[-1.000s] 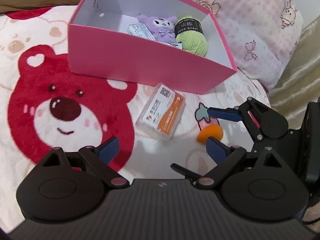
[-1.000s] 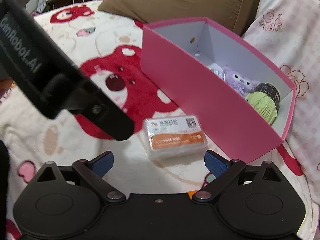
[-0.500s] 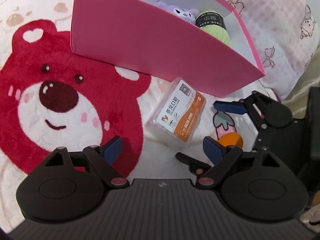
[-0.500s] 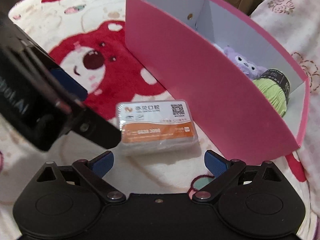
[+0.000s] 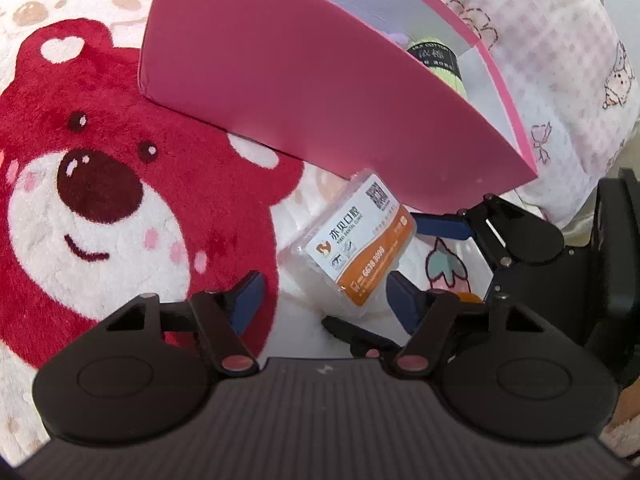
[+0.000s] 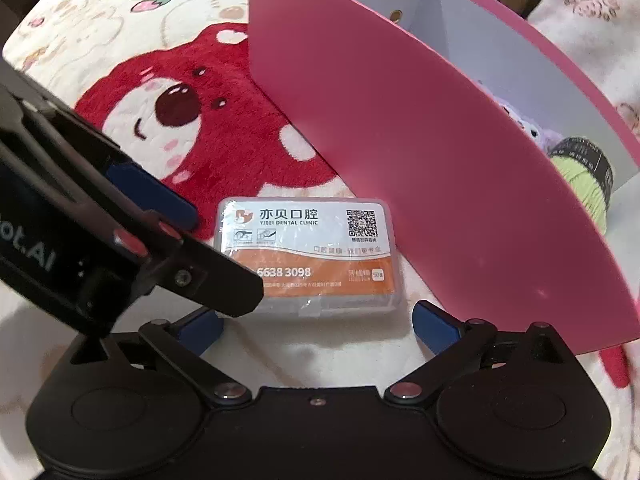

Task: Organize objects
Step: 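Lower the left gripper onto the orange-white dental box and close on it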

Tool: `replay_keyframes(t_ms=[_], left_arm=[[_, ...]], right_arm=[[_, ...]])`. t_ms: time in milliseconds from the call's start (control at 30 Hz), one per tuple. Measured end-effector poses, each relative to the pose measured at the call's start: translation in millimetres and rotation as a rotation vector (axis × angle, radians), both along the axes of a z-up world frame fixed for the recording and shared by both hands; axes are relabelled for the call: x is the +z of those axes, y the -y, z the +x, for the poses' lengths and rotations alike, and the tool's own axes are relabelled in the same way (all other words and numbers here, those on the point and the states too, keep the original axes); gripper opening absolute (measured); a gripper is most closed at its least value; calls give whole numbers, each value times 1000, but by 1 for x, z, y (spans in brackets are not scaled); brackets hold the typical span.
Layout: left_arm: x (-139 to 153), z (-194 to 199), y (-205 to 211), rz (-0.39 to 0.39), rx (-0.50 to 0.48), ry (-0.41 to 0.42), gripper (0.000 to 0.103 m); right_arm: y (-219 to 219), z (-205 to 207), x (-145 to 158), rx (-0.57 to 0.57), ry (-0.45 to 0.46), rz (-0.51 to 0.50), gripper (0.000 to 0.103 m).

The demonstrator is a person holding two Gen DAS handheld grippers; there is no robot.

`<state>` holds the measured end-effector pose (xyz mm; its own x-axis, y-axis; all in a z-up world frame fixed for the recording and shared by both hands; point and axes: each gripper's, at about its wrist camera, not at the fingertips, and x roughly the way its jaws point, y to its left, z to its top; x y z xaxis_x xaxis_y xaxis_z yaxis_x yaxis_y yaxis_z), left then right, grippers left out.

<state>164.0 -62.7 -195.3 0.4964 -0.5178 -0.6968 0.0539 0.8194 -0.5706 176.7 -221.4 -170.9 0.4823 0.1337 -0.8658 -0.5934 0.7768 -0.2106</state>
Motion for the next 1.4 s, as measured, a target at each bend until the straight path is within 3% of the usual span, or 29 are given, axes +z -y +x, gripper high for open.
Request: replay_keyframes(t_ms=[200,467,700,900,1000,1133,1400], left_arm=[[-5,2,-7,-24,-1,7,48],[1,5,-16,-48,-17,27,27],[-5,0,-26,-130,-16,-37,27],[-2,-1,-35,-114,-27,-28,27],[-4,-2,-43,-150,-18,-47,27],[-3,-4,-42,-120,-26,-57,27],[-6,-6,-38,-102,-47,-86,28]], right_arm=[[-2,0,0,-17,6,11,101],[-1,0,0,-129,8,93,101],[-16,-6,1,-193,4,113,101],[-15,-18,3,-323,36,210,96],[-20,-28,7,-366,55,226,93],[-28,-44,8,-416,84,234,93],[-32,-52,4,-457,35,208,93]])
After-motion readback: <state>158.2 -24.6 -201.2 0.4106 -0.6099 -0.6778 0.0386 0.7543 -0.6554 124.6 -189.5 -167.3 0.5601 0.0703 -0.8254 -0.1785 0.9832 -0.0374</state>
